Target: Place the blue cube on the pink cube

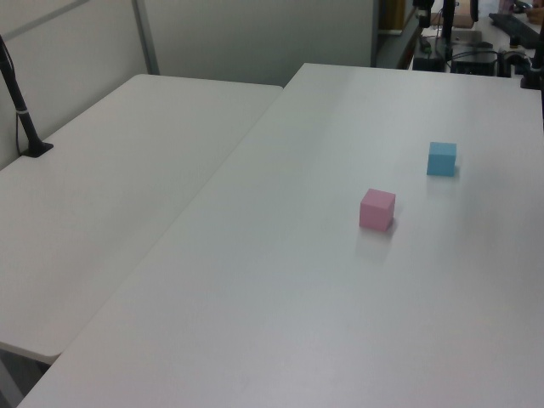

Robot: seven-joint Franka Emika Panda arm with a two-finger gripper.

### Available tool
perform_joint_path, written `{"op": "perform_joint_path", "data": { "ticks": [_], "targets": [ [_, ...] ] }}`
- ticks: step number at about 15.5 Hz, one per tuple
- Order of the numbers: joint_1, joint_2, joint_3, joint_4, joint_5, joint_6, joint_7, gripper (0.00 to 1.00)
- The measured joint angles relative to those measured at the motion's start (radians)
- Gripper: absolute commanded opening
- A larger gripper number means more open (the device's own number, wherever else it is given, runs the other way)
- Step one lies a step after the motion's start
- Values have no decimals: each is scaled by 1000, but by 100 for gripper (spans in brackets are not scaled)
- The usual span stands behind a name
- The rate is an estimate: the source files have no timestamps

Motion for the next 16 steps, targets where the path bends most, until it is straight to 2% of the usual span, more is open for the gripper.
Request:
{"op": "perform_joint_path", "data": {
  "ticks": [9,14,16],
  "targets": [
    [20,27,0,-4,0,0,-96,100],
    [62,28,0,-18,-2,0,-98,100],
    [97,31,0,-65,-30,17,-124,100]
  ]
}}
